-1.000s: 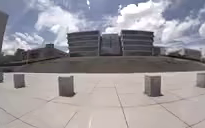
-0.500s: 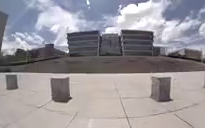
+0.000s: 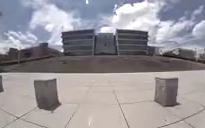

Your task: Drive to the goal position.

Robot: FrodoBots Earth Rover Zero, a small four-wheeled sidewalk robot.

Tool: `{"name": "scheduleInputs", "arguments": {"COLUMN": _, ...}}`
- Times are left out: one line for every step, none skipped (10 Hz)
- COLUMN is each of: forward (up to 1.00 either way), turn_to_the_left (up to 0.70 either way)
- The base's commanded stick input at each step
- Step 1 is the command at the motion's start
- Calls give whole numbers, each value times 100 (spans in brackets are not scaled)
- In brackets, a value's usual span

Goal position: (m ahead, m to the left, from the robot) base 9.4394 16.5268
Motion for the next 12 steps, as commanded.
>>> {"name": "scheduleInputs", "arguments": {"forward": 70, "turn_to_the_left": 1}}
{"name": "scheduleInputs", "arguments": {"forward": 70, "turn_to_the_left": 2}}
{"name": "scheduleInputs", "arguments": {"forward": 70, "turn_to_the_left": 0}}
{"name": "scheduleInputs", "arguments": {"forward": 70, "turn_to_the_left": 0}}
{"name": "scheduleInputs", "arguments": {"forward": 70, "turn_to_the_left": 0}}
{"name": "scheduleInputs", "arguments": {"forward": 70, "turn_to_the_left": 0}}
{"name": "scheduleInputs", "arguments": {"forward": 70, "turn_to_the_left": 0}}
{"name": "scheduleInputs", "arguments": {"forward": 70, "turn_to_the_left": 0}}
{"name": "scheduleInputs", "arguments": {"forward": 70, "turn_to_the_left": 0}}
{"name": "scheduleInputs", "arguments": {"forward": 70, "turn_to_the_left": 3}}
{"name": "scheduleInputs", "arguments": {"forward": 70, "turn_to_the_left": 7}}
{"name": "scheduleInputs", "arguments": {"forward": 70, "turn_to_the_left": 7}}
